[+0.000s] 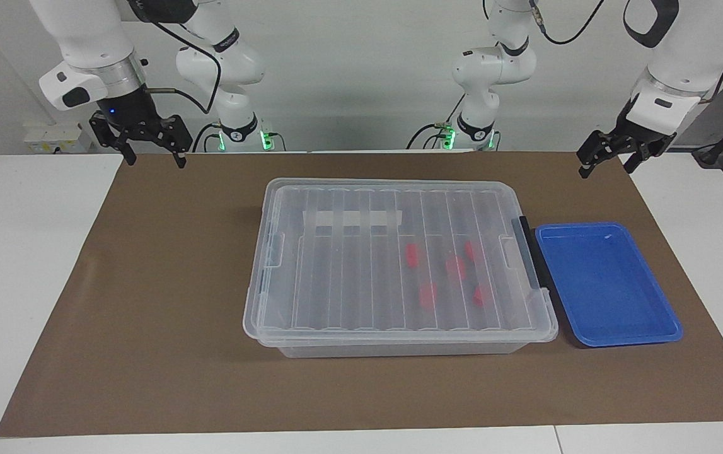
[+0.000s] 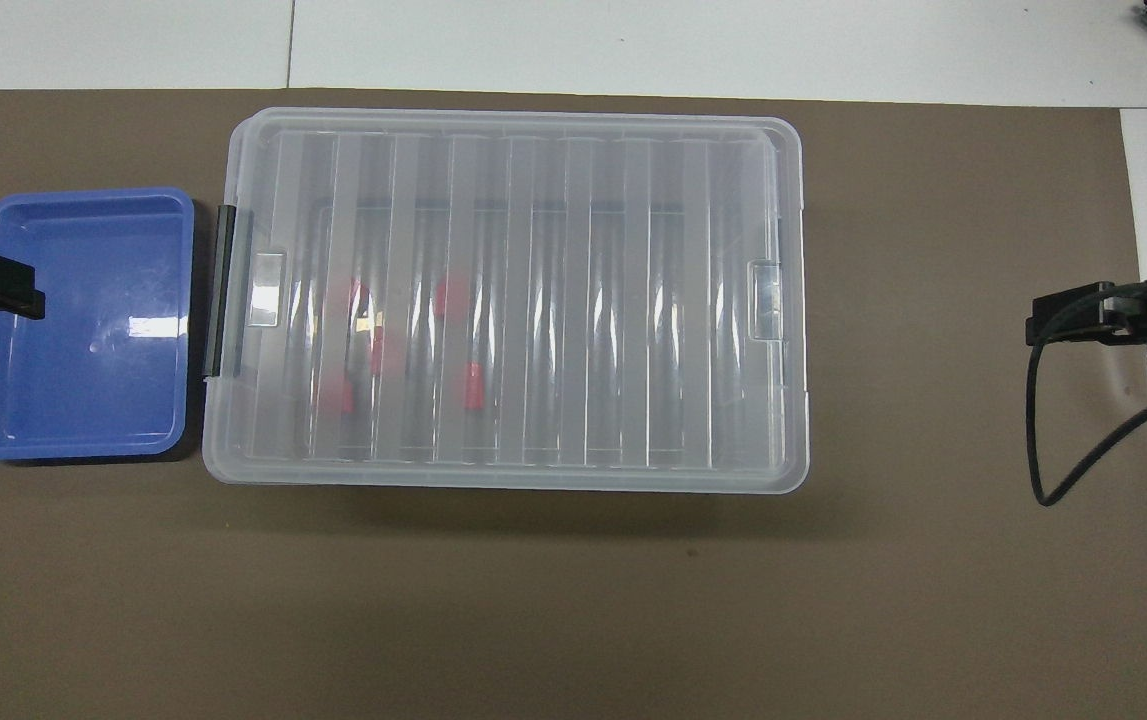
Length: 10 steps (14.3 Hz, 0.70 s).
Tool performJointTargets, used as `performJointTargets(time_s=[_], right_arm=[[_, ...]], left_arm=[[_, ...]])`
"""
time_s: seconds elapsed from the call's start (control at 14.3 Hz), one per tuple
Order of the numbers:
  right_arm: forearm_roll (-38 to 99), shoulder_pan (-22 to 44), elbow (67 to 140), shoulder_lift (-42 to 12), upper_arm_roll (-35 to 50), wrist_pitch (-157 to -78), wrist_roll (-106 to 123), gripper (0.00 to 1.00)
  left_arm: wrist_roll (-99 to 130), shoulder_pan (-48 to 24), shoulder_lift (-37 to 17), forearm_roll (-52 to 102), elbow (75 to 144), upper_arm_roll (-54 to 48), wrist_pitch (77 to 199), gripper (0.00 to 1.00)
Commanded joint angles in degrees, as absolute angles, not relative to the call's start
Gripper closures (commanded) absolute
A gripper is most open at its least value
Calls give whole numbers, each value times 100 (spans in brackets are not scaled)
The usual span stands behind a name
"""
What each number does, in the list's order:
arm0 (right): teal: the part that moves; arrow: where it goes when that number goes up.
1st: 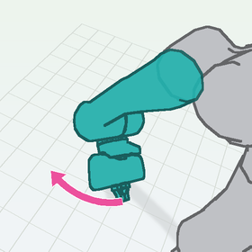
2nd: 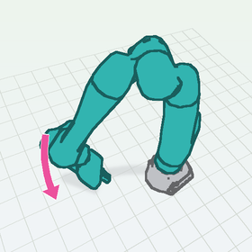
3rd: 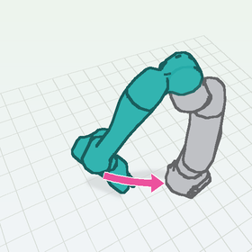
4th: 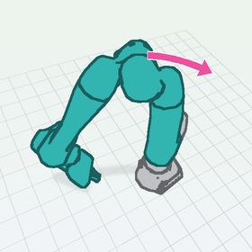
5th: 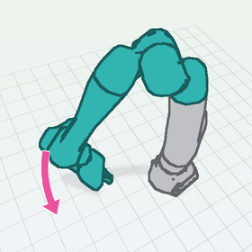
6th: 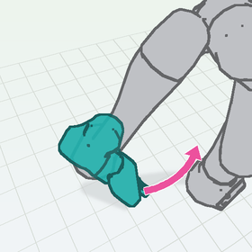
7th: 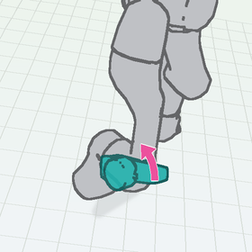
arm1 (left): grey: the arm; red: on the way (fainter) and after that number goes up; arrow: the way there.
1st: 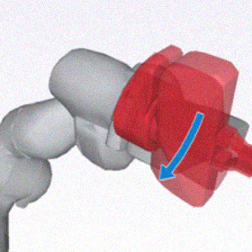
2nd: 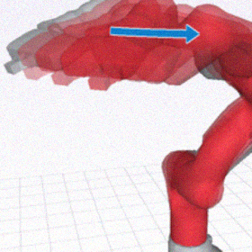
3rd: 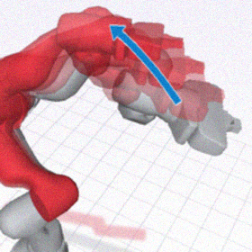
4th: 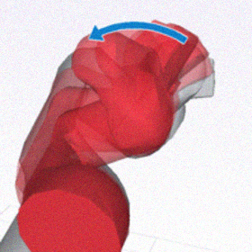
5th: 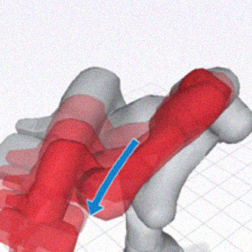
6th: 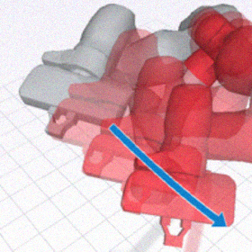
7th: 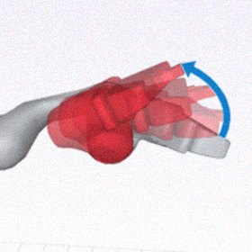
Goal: Place red block in blue tray from box
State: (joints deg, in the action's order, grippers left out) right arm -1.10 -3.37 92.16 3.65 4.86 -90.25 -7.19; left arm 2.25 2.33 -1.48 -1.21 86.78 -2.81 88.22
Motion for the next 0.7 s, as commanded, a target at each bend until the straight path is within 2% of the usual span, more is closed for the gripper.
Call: performJointTargets(time_s=[0.0, 0.35, 0.49, 0.63], right_arm=[[-79, -360, 9325, 404, 510, -9184, -756, 1], [-70, -229, 9325, 273, 518, -9456, -975, 1], [-70, -27, 9334, 194, 519, -9623, -1220, 4], [-70, 192, 9456, 132, 519, -9895, -1493, 11]], left_arm=[[211, 272, 18, -62, 8886, -281, 8886, 0], [211, 272, 26, -62, 8886, -281, 8886, 0], [211, 272, 26, -61, 8886, -281, 8886, 0], [211, 272, 18, -62, 8877, -281, 8886, 0]])
